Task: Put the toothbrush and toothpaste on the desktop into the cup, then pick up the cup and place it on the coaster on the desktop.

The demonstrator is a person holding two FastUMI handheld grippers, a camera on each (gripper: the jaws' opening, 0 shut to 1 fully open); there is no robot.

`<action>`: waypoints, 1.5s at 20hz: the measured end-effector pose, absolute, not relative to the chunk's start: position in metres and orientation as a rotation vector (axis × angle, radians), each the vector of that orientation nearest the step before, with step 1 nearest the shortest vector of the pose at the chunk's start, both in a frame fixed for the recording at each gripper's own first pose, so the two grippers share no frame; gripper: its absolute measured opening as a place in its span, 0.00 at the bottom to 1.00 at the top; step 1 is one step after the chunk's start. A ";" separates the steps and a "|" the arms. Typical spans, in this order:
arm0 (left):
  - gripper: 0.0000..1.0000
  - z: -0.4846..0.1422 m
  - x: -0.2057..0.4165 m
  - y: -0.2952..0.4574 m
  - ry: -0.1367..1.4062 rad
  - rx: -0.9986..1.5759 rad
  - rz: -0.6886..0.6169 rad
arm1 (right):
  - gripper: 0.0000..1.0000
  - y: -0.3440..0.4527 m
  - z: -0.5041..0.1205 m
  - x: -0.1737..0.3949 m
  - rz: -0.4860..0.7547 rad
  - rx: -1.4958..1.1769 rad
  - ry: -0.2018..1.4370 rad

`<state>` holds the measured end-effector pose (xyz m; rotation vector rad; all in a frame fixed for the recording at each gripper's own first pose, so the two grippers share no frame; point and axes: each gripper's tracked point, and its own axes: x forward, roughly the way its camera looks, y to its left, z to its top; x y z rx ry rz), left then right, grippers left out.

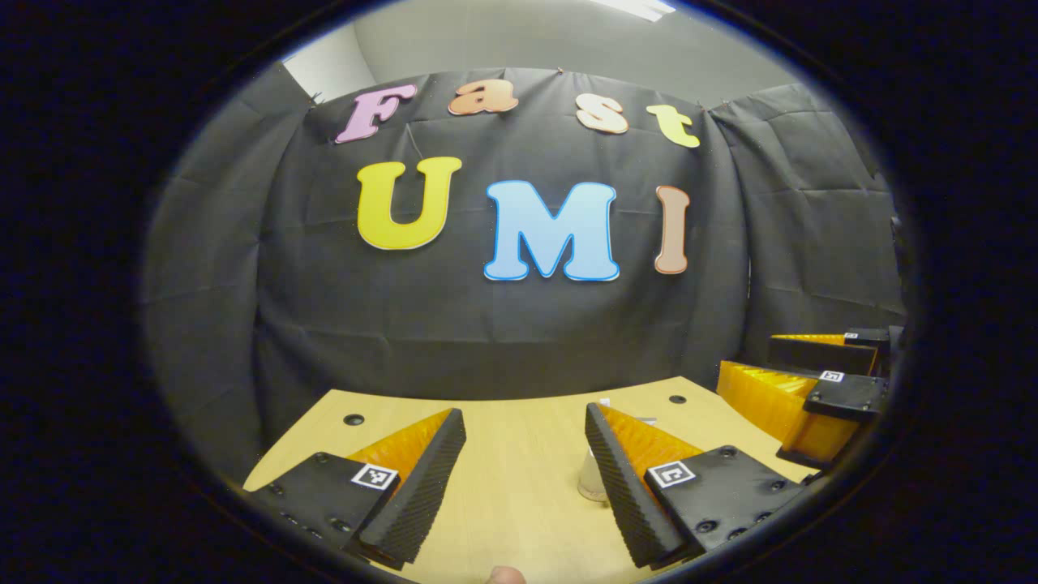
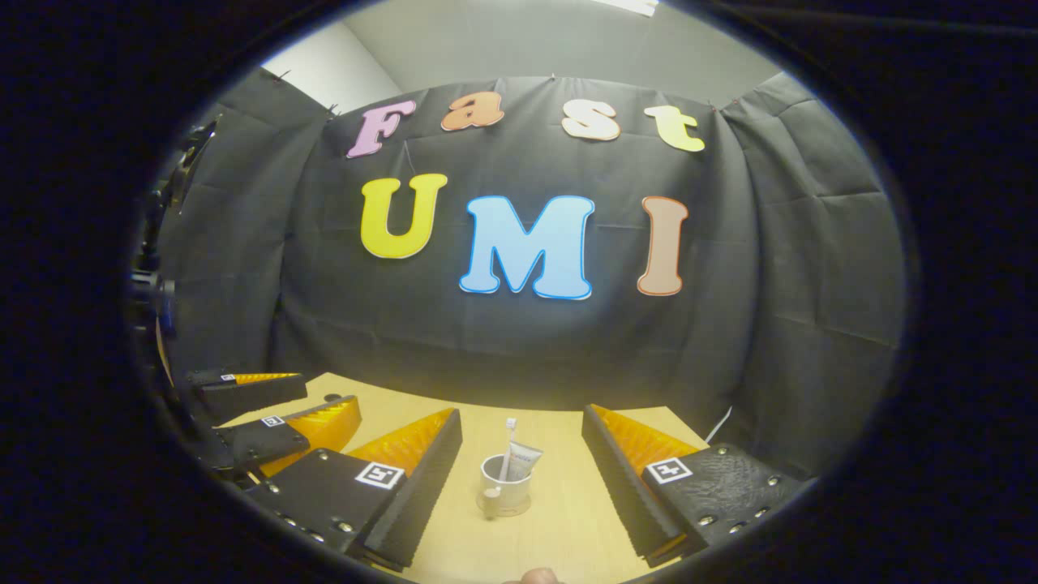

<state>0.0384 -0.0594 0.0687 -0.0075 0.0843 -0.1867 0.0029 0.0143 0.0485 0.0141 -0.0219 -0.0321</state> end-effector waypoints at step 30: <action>0.99 0.092 0.026 -0.081 -0.026 -0.050 -0.164 | 0.93 -0.001 0.066 -0.003 -0.023 0.050 -0.080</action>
